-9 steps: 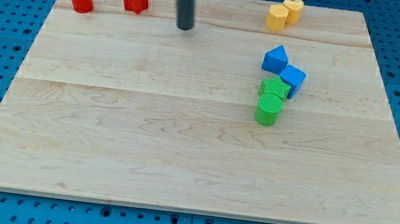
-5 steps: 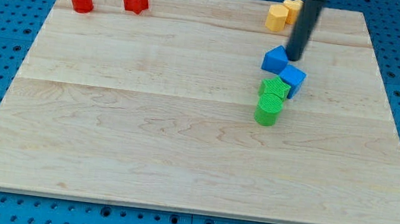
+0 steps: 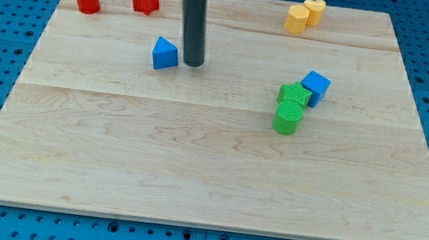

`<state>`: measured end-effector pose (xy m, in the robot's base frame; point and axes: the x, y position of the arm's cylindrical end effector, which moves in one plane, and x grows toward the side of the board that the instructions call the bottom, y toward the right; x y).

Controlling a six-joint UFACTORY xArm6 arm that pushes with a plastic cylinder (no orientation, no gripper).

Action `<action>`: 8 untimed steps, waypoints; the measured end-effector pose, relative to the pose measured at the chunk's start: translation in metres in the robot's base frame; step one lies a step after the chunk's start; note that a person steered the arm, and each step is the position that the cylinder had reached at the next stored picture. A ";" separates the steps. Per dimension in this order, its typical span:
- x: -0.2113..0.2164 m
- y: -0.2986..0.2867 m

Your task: Move the blue triangle and blue cube to the left side

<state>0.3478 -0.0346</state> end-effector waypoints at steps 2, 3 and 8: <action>-0.031 -0.038; 0.014 -0.039; 0.072 0.224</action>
<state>0.4203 0.1890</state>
